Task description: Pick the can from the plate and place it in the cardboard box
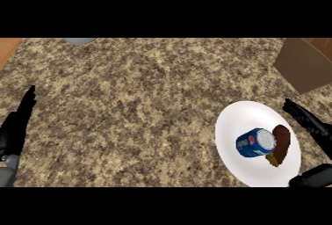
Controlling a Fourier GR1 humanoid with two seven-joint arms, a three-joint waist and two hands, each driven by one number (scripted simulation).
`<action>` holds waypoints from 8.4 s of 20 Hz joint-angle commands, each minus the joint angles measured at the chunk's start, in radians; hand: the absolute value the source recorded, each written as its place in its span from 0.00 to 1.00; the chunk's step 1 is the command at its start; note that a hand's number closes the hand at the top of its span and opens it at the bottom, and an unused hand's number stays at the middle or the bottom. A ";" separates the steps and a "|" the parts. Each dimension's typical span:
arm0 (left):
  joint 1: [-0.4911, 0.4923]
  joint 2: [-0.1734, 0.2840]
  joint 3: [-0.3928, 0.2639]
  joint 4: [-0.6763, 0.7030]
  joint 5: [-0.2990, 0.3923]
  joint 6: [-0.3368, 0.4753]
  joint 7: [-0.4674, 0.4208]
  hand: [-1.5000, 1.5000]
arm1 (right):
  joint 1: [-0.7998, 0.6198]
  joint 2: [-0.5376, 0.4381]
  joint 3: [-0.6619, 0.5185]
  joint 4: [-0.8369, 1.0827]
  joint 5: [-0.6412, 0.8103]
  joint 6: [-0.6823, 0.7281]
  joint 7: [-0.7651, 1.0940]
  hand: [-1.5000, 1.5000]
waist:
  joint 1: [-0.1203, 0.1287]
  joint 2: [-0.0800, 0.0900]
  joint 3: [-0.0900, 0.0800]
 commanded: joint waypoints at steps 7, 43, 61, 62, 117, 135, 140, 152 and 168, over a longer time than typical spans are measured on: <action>0.001 -0.017 0.010 0.029 -0.039 -0.004 -0.020 0.50 | -0.159 -0.214 0.045 0.077 0.348 -0.015 -0.099 0.00 | 0.011 0.001 -0.003; 0.043 -0.163 0.157 -0.075 -0.204 -0.104 0.053 0.50 | -0.289 0.109 0.176 -0.164 0.749 0.396 0.327 0.00 | -0.006 -0.003 -0.002; -0.008 -0.195 0.255 -0.011 -0.272 -0.187 0.043 0.50 | -0.240 0.165 0.228 -0.166 0.940 0.416 0.367 0.00 | -0.004 -0.001 -0.002; 0.050 -0.181 0.273 -0.060 -0.251 -0.203 0.015 0.50 | -0.212 0.191 0.257 -0.171 0.968 0.374 0.382 0.00 | -0.002 -0.001 -0.002; -0.080 -0.249 0.267 0.036 -0.337 -0.216 -0.002 0.50 | -1.048 -0.249 -0.537 1.087 0.871 -0.240 0.105 1.00 | 0.052 0.022 0.000; -0.086 -0.256 0.252 -0.019 -0.333 -0.244 0.030 0.50 | -1.105 -0.137 -0.558 1.259 0.888 -0.372 0.313 0.00 | 0.100 0.045 0.003; -0.106 -0.263 0.246 -0.026 -0.345 -0.233 0.045 0.50 | -1.074 -0.092 -0.588 1.251 0.855 -0.401 0.245 0.00 | 0.088 0.042 0.004; -0.078 -0.280 0.253 -0.017 -0.347 -0.218 0.034 0.50 | -1.070 -0.189 -0.795 1.213 0.655 -0.422 0.116 0.00 | 0.076 0.041 0.006; -0.017 -0.249 0.294 -0.062 -0.327 -0.231 0.028 0.50 | -0.796 -0.466 -0.930 1.249 0.529 -0.152 -0.007 0.00 | 0.039 0.028 0.010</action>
